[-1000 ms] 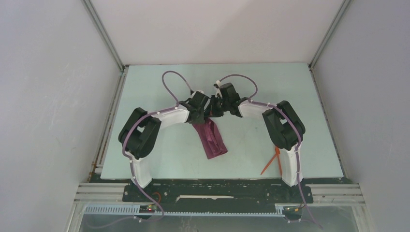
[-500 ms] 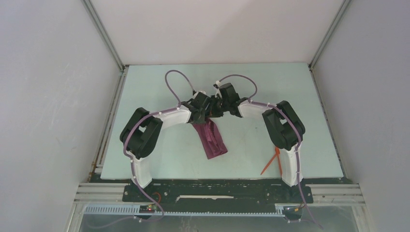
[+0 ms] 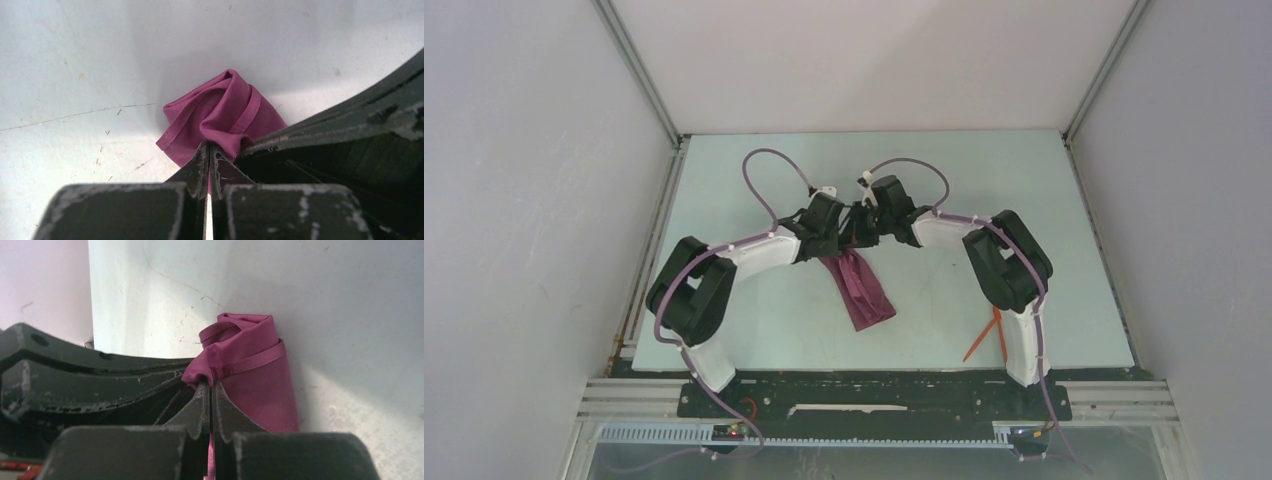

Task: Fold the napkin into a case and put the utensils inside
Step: Stuff the top corner of the smaller-rectangle-folded napkin into the folded napkin.

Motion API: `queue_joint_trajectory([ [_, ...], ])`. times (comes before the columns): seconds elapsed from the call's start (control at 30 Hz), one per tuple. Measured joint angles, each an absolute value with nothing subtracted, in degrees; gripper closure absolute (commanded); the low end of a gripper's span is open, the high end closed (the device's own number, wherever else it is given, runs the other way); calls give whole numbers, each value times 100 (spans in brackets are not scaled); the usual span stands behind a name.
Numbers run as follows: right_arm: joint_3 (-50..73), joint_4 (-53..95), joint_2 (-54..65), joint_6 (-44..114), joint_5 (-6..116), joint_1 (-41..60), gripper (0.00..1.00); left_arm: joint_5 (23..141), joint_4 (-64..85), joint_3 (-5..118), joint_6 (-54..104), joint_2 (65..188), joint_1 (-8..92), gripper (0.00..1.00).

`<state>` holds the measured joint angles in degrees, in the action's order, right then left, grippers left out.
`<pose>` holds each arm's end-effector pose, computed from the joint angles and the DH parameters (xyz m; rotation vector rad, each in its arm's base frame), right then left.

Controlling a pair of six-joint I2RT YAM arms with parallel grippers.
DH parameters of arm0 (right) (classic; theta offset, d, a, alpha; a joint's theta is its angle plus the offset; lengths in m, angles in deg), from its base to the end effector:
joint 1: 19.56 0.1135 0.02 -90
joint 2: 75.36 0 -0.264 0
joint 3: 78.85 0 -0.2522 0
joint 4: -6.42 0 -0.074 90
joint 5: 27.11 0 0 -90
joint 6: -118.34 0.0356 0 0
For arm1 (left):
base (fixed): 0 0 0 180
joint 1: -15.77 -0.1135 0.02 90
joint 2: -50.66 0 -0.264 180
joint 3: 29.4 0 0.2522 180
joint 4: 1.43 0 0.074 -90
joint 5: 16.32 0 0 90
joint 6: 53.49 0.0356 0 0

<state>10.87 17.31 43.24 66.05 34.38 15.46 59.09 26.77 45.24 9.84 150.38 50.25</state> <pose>0.3587 0.2721 0.1591 -0.2373 2.4500 1.1878 0.3001 -0.1952 0.1799 0.0633 2.4633 -0.1443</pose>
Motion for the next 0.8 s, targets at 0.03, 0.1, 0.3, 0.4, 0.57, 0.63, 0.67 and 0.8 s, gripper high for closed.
queue_joint_trajectory([
  [0.03, 1105, 1687, 4324, 6621, 3407, 1564, 100, 5946, 2644, 4498, 975, 15025, 4994, 100],
  [0.1, 1129, 1606, 4331, 6640, 3361, 1584, 100, 6051, 2585, 4445, 958, 15025, 4922, 100],
  [0.3, 1203, 1206, 4492, 6809, 3169, 1586, 100, 6226, 2408, 4251, 940, 15012, 4771, 100],
  [0.4, 1315, 970, 4606, 6907, 3093, 1595, 100, 6298, 2384, 4201, 912, 14997, 4704, 100],
  [0.57, 1527, 500, 4844, 7082, 2948, 1608, 100, 6392, 2356, 4050, 890, 14896, 4616, 100],
  [0.63, 1573, 325, 4945, 7143, 2900, 1605, 100, 6460, 2323, 3993, 879, 14868, 4592, 100],
  [0.67, 1579, 257, 4980, 7174, 2867, 1605, 100, 6499, 2286, 3951, 857, 14846, 4583, 100],
  [0.8, 1577, 39, 5076, 7217, 2765, 1621, 100, 6617, 2203, 3849, 844, 14734, 4555, 100],
])
